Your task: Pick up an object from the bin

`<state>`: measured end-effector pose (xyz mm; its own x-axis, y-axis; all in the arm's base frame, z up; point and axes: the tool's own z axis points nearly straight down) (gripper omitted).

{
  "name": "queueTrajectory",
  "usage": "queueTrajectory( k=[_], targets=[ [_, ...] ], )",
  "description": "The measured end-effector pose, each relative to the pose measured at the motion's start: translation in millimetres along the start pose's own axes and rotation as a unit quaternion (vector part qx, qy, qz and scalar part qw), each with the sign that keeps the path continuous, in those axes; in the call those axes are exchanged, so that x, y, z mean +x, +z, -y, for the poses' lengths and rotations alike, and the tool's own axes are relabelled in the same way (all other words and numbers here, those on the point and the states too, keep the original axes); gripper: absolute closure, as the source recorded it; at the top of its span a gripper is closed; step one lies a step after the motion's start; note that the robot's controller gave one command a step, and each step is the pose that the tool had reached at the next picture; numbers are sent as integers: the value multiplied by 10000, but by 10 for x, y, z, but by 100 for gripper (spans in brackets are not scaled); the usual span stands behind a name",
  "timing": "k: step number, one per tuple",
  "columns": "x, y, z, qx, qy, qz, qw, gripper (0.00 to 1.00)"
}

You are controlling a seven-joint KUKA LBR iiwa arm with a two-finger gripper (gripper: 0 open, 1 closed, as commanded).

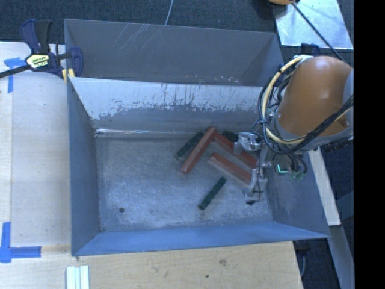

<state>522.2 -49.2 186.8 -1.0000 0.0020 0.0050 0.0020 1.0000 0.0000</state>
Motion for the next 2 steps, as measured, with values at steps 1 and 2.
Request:
queueTrajectory(
  k=[1, 2],
  targets=[
    [-21, -39, 1, 3, -7, 43, 10000, 0],
    [-139, 582, 202, 7, 47, 70, 10000, 0]
  ],
)
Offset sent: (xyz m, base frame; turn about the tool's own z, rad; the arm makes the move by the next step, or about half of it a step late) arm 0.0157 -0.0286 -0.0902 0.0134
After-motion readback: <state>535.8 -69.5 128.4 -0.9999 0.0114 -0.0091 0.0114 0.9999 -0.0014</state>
